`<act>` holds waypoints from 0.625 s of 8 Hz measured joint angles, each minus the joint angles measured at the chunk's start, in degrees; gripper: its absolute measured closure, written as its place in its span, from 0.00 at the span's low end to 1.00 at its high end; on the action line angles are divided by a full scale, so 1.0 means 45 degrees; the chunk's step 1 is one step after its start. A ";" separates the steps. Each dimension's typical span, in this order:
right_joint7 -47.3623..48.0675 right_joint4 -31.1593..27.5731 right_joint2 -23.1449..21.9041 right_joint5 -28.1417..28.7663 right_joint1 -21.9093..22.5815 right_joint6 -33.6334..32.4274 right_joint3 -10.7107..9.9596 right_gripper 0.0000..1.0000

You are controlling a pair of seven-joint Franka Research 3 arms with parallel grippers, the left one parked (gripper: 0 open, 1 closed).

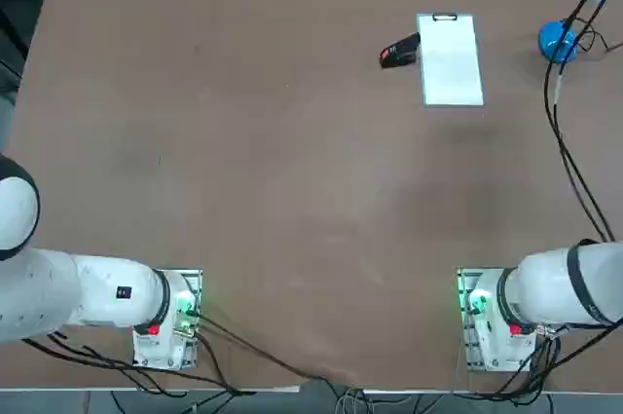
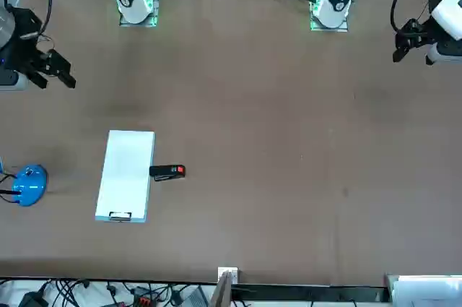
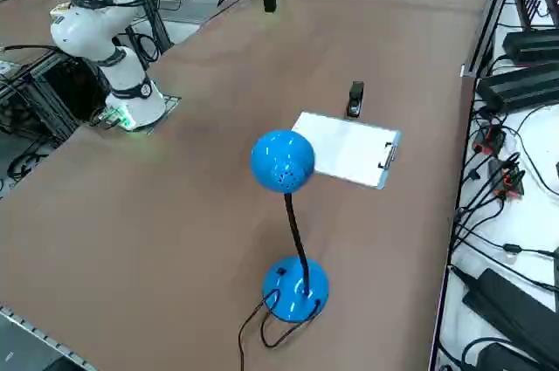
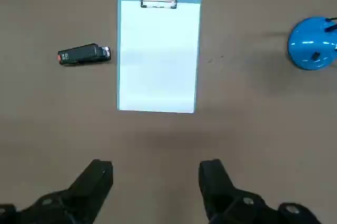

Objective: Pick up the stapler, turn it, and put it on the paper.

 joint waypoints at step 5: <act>0.0023 0.0392 0.0005 0.0092 0.0122 -0.0441 0.0039 0.00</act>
